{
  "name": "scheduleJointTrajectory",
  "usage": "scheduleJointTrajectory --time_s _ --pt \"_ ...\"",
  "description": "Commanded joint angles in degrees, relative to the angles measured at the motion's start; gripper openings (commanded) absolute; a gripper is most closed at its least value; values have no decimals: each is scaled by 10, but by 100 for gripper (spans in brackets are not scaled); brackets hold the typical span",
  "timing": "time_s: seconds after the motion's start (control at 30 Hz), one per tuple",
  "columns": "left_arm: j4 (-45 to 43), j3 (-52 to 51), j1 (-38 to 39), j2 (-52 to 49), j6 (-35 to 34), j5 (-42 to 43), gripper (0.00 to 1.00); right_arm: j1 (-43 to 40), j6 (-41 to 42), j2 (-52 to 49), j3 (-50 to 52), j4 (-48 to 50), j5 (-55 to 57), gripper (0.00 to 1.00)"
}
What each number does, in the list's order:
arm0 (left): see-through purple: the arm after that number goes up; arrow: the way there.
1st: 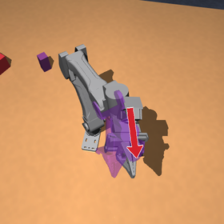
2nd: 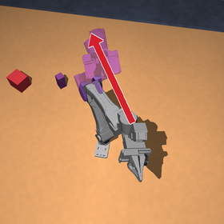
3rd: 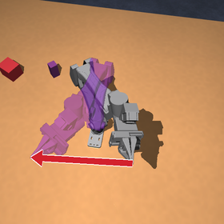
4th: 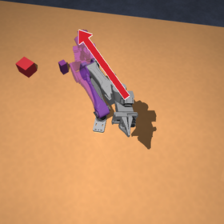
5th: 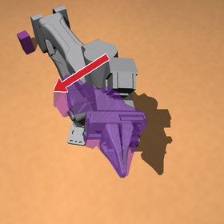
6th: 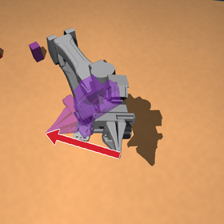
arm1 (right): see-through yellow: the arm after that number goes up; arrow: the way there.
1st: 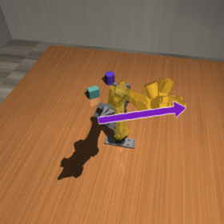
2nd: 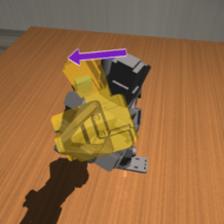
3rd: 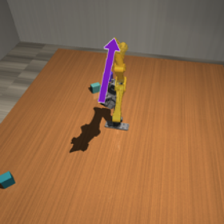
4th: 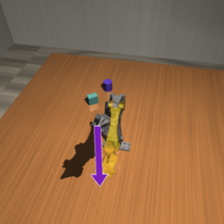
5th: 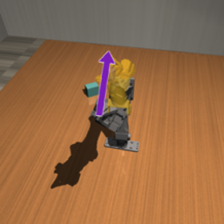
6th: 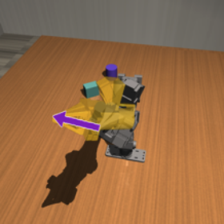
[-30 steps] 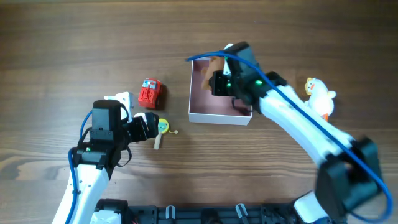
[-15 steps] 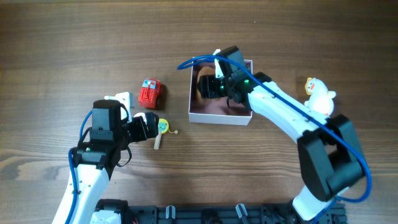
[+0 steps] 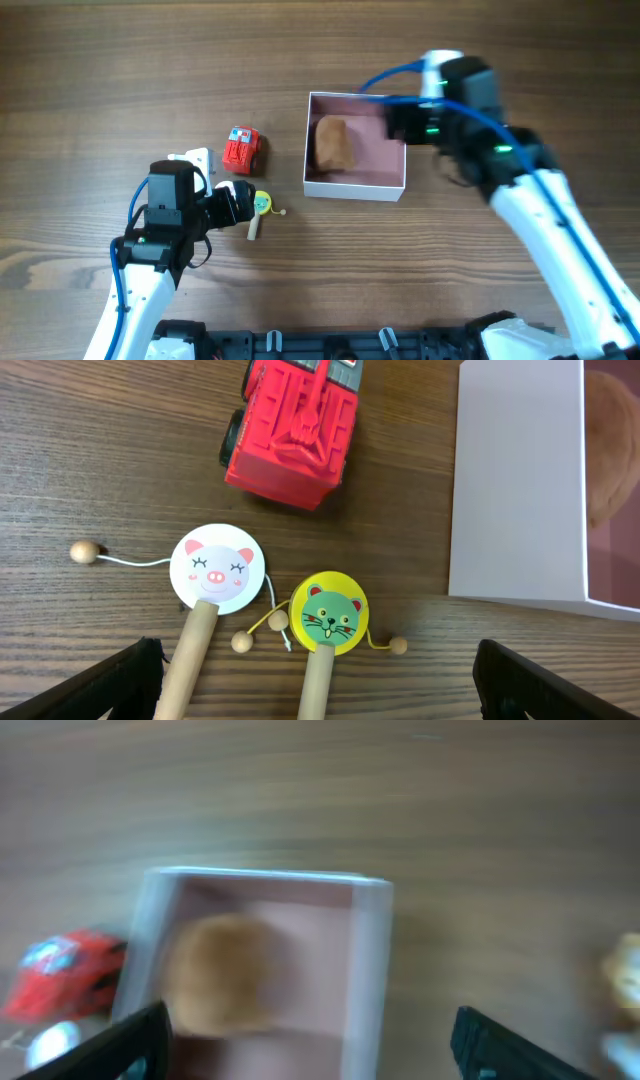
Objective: Pack container
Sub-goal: 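Reach the right gripper to the white duck plush and grasp it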
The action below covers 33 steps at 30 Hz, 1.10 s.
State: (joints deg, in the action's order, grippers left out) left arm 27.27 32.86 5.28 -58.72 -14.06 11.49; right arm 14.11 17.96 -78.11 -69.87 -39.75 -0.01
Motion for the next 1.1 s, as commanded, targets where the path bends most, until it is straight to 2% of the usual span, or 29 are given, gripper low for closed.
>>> scheduleJointTrajectory --time_s 0.0,0.13,0.3,0.6,0.7,0.73,0.77,0.9,1.0,1.07 --pt "0 12 -3 -2 -3 7 100 -106 39 -10 7 -48 51 93" --pt "0 12 -3 -2 -3 7 100 -202 64 -42 43 -65 52 95" --pt "0 12 -3 -2 -3 7 100 -268 60 -102 62 -44 52 100" --pt "0 12 -3 -2 -3 7 100 -302 46 -231 63 -9 71 99" --pt "0 12 -3 -2 -3 7 100 -302 48 -252 63 -7 62 95" --pt "0 12 -3 -2 -3 7 100 -302 47 -258 63 -6 59 91" --pt "0 12 -3 -2 -3 7 100 -302 47 -263 63 -7 48 83" --pt "0 12 -3 -2 -3 7 100 -302 45 -259 61 -17 -39 27" --pt "0 12 -3 -2 -3 7 100 -301 46 -245 42 -35 -119 8" --pt "0 12 -3 -2 -3 7 100 -296 46 -223 25 -53 -165 5"
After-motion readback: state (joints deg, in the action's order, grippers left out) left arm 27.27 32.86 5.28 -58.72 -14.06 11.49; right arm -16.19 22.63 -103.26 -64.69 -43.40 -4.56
